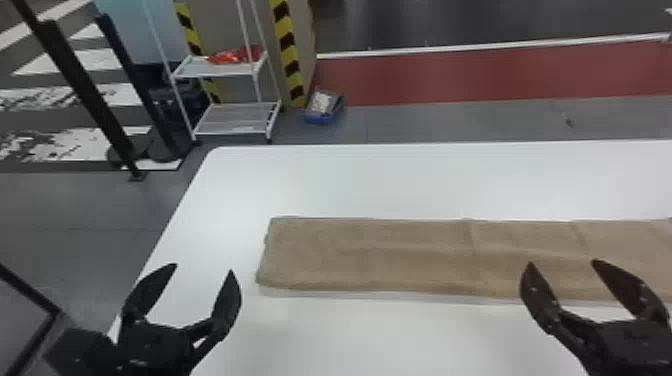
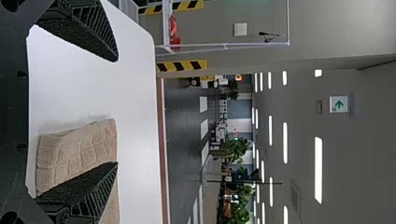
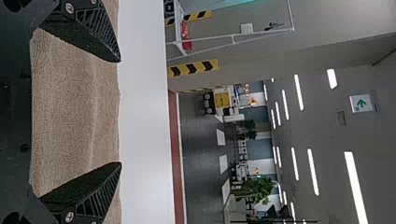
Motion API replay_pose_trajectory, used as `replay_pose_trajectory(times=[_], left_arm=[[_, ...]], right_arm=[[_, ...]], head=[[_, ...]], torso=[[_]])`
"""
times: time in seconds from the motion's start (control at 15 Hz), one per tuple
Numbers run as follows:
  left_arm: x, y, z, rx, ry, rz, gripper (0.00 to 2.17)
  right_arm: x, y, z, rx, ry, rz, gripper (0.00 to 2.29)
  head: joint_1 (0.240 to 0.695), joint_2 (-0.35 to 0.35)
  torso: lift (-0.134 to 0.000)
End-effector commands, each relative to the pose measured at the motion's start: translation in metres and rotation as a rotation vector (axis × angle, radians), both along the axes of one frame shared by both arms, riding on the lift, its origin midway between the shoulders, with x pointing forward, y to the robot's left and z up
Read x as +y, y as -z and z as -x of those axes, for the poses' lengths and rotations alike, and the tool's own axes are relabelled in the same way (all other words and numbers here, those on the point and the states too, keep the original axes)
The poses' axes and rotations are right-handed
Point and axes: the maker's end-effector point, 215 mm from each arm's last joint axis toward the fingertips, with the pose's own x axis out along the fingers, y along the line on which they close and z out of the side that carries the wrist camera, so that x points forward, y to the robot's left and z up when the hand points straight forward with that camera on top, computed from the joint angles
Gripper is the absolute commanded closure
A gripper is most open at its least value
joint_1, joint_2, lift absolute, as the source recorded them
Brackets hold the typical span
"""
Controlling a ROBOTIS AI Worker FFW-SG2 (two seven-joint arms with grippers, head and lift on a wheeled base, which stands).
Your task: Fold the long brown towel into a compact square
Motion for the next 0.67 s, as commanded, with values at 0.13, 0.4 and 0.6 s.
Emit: replay_pose_trajectory(times=[0.13, 0.4, 0.6], left_arm=[[-0.0002, 0.0, 0.0002, -0.001, -0.001, 0.009, 0.08], [0.0, 0.0008, 0.0005, -0.001, -0.002, 0.009, 0.08], [0.0005, 0.0016, 0.0006, 0.0, -0.003, 0.009, 0.08]], right_arm=[[0.0008, 0.0002, -0.0001, 0.001, 0.002, -0.003, 0.1], [0.0017, 0.0011, 0.0001, 0.002, 0.0, -0.004, 0.1], [0.0015, 0.0019, 0.0003, 0.004, 0.0, -0.003, 0.1]], head=[[0.695, 0.168], [0.695, 0.17], [0.695, 0.17]], torso=[[-0.123], [-0.123], [-0.123]])
